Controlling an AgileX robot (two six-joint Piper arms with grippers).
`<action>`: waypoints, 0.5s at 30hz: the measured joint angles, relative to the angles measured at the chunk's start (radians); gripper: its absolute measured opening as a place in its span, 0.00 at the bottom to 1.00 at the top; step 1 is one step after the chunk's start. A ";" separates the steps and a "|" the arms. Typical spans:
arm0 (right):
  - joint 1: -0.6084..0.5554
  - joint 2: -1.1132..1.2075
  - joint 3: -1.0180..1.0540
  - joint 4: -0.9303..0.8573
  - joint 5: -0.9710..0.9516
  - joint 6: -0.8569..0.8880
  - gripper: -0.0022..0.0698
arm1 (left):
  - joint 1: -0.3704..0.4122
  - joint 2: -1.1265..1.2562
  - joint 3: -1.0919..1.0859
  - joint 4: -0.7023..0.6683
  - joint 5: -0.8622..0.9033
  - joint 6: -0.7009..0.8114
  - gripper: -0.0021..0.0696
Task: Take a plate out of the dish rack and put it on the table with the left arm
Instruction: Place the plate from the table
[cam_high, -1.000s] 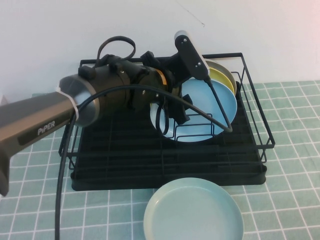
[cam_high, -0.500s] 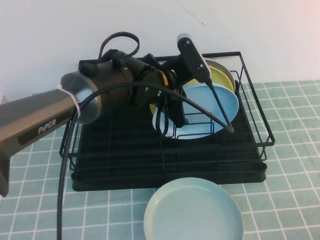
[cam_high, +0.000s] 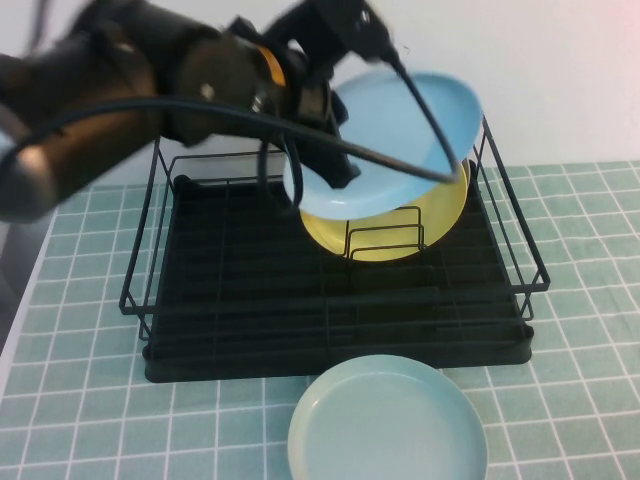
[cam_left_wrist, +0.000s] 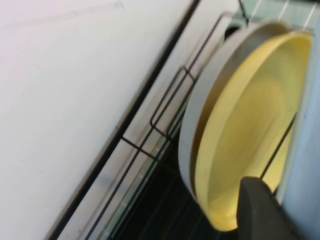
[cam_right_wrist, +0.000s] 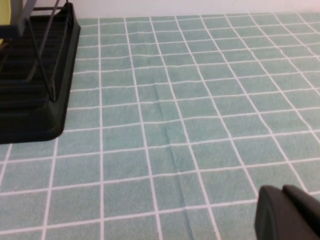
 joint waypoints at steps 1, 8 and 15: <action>0.000 0.000 0.000 0.000 0.000 0.000 0.03 | 0.000 -0.024 0.000 -0.027 0.012 0.000 0.16; 0.000 0.000 0.000 0.000 0.000 0.000 0.03 | 0.000 -0.222 0.000 -0.225 0.134 -0.025 0.16; 0.000 0.000 0.000 0.000 0.000 0.000 0.03 | 0.000 -0.338 -0.005 -0.288 0.382 -0.219 0.16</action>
